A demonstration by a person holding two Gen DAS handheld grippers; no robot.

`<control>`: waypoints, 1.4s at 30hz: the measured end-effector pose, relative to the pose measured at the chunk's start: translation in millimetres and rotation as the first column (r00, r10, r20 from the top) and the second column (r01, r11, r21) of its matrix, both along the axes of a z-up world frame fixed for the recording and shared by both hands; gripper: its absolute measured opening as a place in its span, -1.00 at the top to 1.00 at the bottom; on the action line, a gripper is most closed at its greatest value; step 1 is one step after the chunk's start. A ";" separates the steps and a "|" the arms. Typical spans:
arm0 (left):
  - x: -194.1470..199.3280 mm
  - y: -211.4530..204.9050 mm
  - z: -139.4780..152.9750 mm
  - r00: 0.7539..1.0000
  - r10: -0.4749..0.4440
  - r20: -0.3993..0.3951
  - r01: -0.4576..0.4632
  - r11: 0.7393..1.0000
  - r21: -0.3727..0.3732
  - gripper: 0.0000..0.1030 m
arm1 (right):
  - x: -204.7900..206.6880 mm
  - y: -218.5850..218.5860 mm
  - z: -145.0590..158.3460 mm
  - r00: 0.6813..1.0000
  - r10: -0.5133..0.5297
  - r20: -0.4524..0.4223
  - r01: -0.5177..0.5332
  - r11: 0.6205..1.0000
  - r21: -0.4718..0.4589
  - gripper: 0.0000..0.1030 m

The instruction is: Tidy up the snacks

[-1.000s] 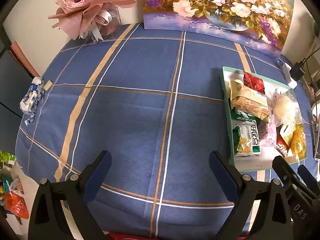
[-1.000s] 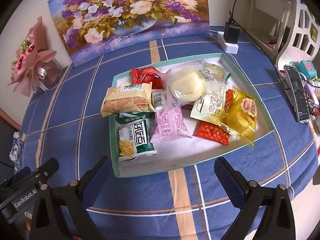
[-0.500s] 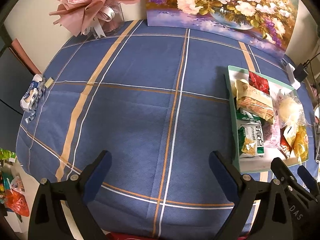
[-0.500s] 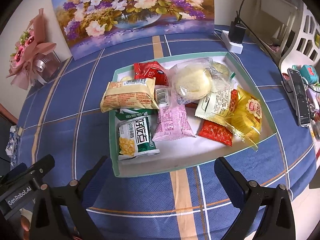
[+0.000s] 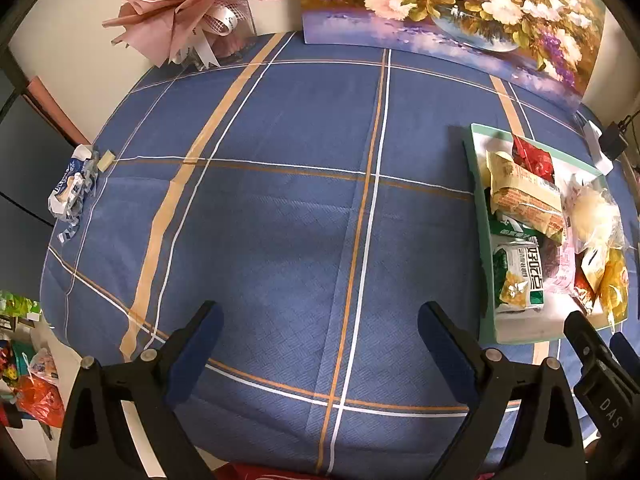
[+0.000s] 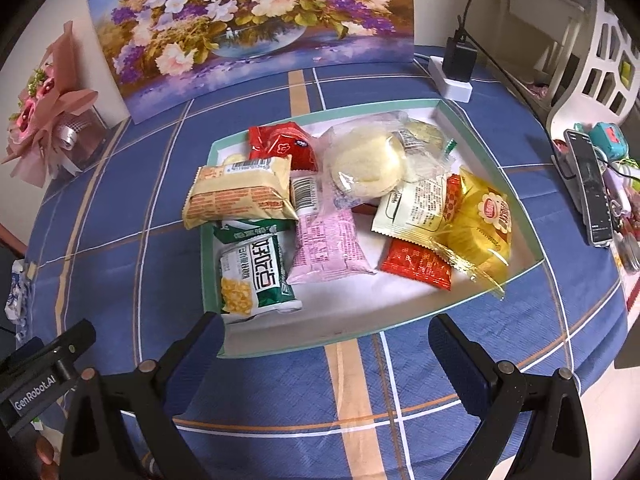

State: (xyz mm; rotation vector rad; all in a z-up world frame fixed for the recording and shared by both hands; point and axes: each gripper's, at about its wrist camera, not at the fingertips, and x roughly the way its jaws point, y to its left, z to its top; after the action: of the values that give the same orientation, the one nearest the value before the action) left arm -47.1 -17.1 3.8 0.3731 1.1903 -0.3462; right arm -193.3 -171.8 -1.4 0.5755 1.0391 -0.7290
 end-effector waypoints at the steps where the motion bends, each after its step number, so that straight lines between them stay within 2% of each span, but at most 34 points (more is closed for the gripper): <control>1: 0.1 -0.1 0.2 1.000 -0.001 0.000 0.001 1.000 0.000 -0.90 | -0.2 -0.1 -0.1 1.000 -0.002 -0.001 0.002 1.000 0.000 -1.00; 42: -2.8 -1.4 1.4 1.000 -0.017 0.002 0.017 1.000 -0.012 -0.90 | 1.1 1.3 -2.9 1.000 -0.006 -0.013 0.006 1.000 0.006 -1.00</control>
State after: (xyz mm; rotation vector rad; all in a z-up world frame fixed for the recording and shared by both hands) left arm -49.9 -18.5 5.2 0.3728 1.1829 -0.3674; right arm -192.2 -170.5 -4.3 0.5802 1.0522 -0.7353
